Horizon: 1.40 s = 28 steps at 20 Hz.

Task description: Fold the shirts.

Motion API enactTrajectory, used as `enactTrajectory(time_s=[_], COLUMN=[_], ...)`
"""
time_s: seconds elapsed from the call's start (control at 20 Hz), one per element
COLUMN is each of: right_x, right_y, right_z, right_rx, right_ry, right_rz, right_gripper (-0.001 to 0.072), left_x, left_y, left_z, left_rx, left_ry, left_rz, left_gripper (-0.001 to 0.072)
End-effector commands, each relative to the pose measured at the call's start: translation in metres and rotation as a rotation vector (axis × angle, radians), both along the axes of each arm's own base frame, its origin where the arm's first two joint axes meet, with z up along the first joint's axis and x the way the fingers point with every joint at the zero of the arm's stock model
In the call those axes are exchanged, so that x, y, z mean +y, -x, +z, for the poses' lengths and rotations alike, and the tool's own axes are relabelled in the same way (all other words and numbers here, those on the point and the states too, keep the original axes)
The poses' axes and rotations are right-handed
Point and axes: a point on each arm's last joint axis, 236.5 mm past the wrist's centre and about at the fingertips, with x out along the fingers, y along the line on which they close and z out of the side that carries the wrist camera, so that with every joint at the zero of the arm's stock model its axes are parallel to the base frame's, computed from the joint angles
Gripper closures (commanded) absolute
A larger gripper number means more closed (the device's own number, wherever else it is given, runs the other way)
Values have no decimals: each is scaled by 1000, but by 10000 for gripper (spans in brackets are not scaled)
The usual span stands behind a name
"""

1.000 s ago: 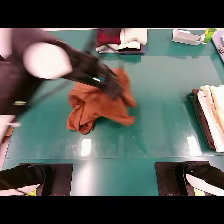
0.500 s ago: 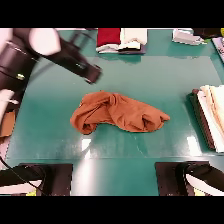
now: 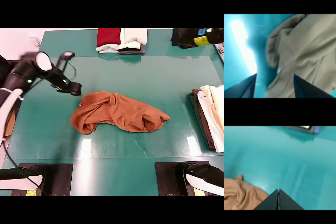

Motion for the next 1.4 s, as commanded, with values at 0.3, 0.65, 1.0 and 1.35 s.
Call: enactTrajectory(time_s=[0.3, 0.65, 1.0, 1.35], right_x=[2, -49, -88, -66], right_y=[-3, 36, 104, 112], right_z=[-51, -132, -254, -322], right_rx=[174, 509, 739, 831], right_ry=[53, 142, -27, -134], right_rz=[-4, -94, -195, -165], right_gripper=[693, 693, 258, 189], left_x=[-30, 0, 3, 1], left_y=[-30, -38, -41, -40], left_z=[-56, -31, -22, -22], left_rx=[11, -32, -44, -39], left_ry=[142, -22, -38, -30], left_rz=[66, -43, -56, -56], left_gripper=[470, 683, 683, 683])
